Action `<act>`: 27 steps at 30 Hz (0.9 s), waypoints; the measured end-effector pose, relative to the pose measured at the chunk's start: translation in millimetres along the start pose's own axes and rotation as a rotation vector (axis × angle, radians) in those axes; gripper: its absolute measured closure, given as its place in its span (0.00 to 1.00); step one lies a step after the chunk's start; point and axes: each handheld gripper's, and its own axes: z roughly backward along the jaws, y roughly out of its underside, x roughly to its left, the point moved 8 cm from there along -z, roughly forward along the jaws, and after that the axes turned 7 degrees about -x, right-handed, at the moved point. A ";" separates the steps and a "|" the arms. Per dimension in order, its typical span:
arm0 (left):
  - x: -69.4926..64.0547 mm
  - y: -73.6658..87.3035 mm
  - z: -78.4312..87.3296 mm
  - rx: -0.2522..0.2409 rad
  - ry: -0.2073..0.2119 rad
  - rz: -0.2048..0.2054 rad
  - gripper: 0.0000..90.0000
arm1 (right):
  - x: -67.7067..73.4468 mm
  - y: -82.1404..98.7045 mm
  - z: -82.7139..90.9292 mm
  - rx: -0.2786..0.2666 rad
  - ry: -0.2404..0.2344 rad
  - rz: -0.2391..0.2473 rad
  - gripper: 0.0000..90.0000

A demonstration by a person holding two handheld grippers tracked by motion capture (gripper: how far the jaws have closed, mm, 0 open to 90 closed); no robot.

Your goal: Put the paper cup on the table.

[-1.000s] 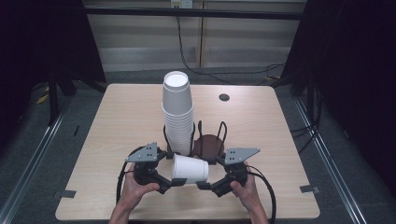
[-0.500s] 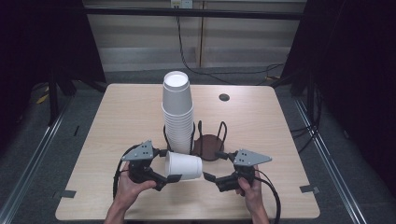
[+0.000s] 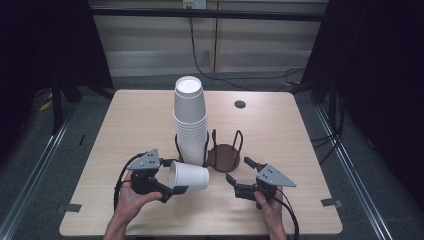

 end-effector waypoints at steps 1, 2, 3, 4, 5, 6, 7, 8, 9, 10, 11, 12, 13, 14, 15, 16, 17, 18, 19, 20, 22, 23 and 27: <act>0.9 0.3 1.1 0.001 -0.006 0.003 0.10 | -0.5 1.6 -0.4 -0.001 0.006 0.010 0.15; 2.1 0.9 2.4 0.005 -0.011 0.001 0.10 | -1.1 2.6 -0.6 -0.010 0.015 0.015 0.15; 2.9 1.1 3.3 0.003 -0.013 0.003 0.10 | -1.5 3.2 -0.5 -0.019 0.027 0.016 0.15; 3.6 0.6 4.2 -0.003 -0.018 0.007 0.10 | -1.9 3.7 -0.4 -0.027 0.031 0.021 0.15; 4.0 0.3 5.1 -0.004 -0.018 0.007 0.10 | -2.1 3.5 -0.2 -0.038 0.039 0.022 0.15; 3.9 0.3 5.8 -0.003 -0.017 0.008 0.10 | -2.0 2.9 0.2 -0.053 0.044 0.037 0.15; 4.5 0.7 6.5 0.001 -0.021 0.006 0.10 | -0.9 3.0 0.3 -0.058 0.039 0.052 0.15; 5.0 1.5 7.4 0.006 -0.024 0.011 0.10 | -1.2 3.3 0.1 -0.062 0.041 0.061 0.15; 6.1 2.1 8.3 0.010 -0.027 0.011 0.10 | -2.1 3.0 0.2 -0.077 0.055 0.066 0.15; 6.9 3.1 9.7 0.018 -0.033 0.014 0.10 | -2.3 3.8 0.5 -0.084 0.051 0.068 0.15; 7.8 3.9 11.0 0.024 -0.036 0.014 0.10 | -2.9 4.4 0.7 -0.096 0.054 0.060 0.15; 9.0 4.4 12.2 0.027 -0.040 0.015 0.10 | -3.1 5.6 1.0 -0.103 0.060 0.055 0.16; 10.2 5.0 13.6 0.030 -0.048 0.019 0.10 | -2.3 5.4 2.1 -0.112 0.059 0.055 0.19; 11.3 5.6 14.3 0.035 -0.054 0.016 0.10 | -0.9 5.0 3.0 -0.122 0.054 0.050 0.19; 11.5 6.6 14.6 0.041 -0.055 0.017 0.10 | 0.6 5.1 3.4 -0.126 0.050 0.048 0.19; 12.0 7.6 15.2 0.049 -0.059 0.016 0.10 | 0.8 4.9 3.5 -0.127 0.050 0.049 0.18; 12.8 8.3 15.9 0.055 -0.060 0.013 0.10 | 0.5 4.7 3.8 -0.132 0.047 0.044 0.17; 13.2 8.6 16.7 0.056 -0.063 0.017 0.10 | -0.4 4.3 4.7 -0.142 0.048 0.037 0.17; 14.0 9.0 18.0 0.058 -0.066 0.018 0.10 | -0.7 3.8 6.1 -0.155 0.047 0.029 0.16; 15.0 9.2 19.4 0.057 -0.069 0.021 0.10 | -0.5 3.3 7.5 -0.169 0.045 0.033 0.14; 17.6 9.6 22.6 0.060 -0.075 0.027 0.10 | 0.6 3.3 7.9 -0.169 0.039 0.036 0.14; 19.0 10.0 24.3 0.058 -0.080 0.033 0.10 | 0.5 3.4 7.8 -0.168 0.036 0.034 0.14; 25.2 10.9 29.6 0.063 -0.101 0.042 0.09 | 0.8 3.4 7.8 -0.169 0.035 0.035 0.14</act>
